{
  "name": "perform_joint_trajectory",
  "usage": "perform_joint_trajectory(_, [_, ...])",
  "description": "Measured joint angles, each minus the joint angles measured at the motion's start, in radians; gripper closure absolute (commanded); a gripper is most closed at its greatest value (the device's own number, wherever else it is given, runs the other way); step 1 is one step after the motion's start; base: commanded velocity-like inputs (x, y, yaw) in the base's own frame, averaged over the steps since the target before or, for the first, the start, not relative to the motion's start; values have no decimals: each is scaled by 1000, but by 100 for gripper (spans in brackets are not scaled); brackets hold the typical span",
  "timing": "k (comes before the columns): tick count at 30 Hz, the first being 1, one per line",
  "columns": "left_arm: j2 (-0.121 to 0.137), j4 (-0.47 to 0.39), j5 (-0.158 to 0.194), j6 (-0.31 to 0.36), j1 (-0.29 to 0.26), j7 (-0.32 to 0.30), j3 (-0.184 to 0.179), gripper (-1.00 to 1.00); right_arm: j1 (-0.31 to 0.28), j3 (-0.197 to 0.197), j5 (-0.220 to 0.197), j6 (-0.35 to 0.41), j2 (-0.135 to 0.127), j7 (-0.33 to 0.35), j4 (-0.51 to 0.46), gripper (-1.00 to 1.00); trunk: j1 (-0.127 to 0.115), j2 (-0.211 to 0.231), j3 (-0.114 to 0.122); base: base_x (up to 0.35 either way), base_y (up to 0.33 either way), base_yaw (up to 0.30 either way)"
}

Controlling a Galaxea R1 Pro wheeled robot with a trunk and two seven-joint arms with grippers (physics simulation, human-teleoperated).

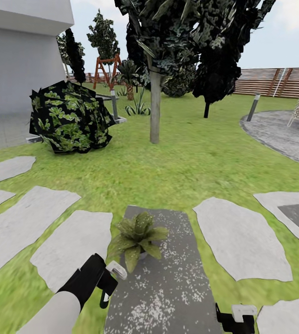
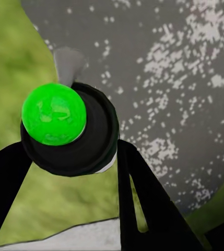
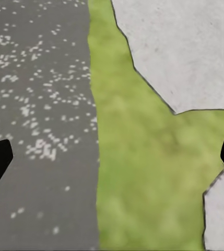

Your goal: Pick up the pesticide atomizer in the garden and spray insectifuge to fully cover both potted plants in the garden.

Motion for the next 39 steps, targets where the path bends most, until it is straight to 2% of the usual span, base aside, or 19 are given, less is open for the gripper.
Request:
perform_joint_trajectory(5, [0, 0, 0, 0, 0, 0, 0, 100, 0, 0, 0, 0, 0, 0, 0, -100, 0, 0, 0, 0, -270, 103])
perform_joint_trajectory(20, [2, 0, 0, 0, 0, 0, 0, 100, 0, 0, 0, 0, 0, 0, 0, -100, 0, 0, 0, 30, -272, 268])
perform_joint_trajectory(32, [1, 0, 0, 0, -1, 0, 0, 100, 0, 0, 0, 0, 0, 0, 0, -100, 0, 0, 0, 98, -239, 23])
perform_joint_trajectory(39, [0, -1, 1, 1, -1, 0, -1, 100, 0, 0, 0, 0, 0, 1, 0, -100, 0, 0, 0, 106, -204, 226])
